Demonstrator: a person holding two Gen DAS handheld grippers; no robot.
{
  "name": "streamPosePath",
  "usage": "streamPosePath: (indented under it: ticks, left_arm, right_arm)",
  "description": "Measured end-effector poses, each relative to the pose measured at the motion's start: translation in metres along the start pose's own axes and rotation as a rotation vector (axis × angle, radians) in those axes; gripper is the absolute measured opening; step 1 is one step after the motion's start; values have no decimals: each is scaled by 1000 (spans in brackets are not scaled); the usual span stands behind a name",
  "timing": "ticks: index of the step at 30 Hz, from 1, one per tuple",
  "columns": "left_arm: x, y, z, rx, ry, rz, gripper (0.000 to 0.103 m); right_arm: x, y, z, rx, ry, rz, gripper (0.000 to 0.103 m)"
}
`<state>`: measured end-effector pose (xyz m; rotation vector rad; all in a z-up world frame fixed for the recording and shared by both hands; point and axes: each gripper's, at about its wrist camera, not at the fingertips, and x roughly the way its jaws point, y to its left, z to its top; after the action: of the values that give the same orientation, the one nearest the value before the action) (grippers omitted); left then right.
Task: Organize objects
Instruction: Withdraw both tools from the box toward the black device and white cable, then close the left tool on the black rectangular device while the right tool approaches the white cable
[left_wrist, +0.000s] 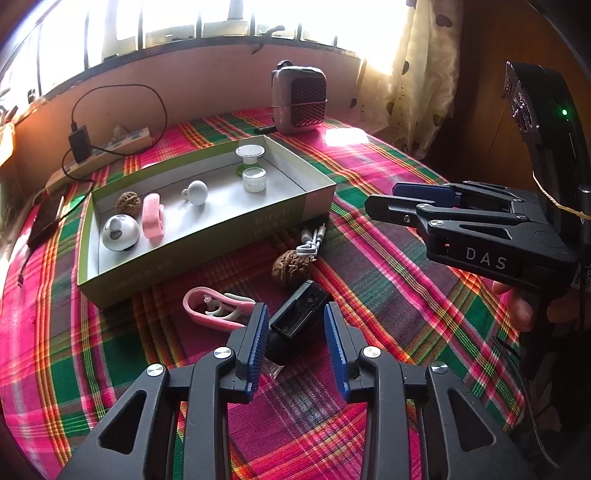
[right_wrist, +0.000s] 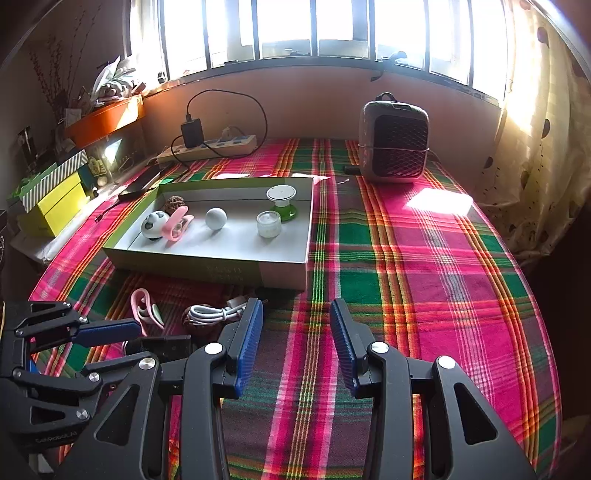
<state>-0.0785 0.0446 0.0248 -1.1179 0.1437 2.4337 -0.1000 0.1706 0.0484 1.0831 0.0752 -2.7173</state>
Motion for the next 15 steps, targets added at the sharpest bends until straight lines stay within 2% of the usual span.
streamPosePath:
  ticks: [2, 15]
  left_arm:
    - [2, -1, 0, 12, 1, 7, 34]
    - [8, -9, 2, 56, 23, 39, 34]
  right_arm:
    - [-1, -1, -1, 4, 0, 1, 39]
    - [-2, -6, -6, 15, 5, 7, 39]
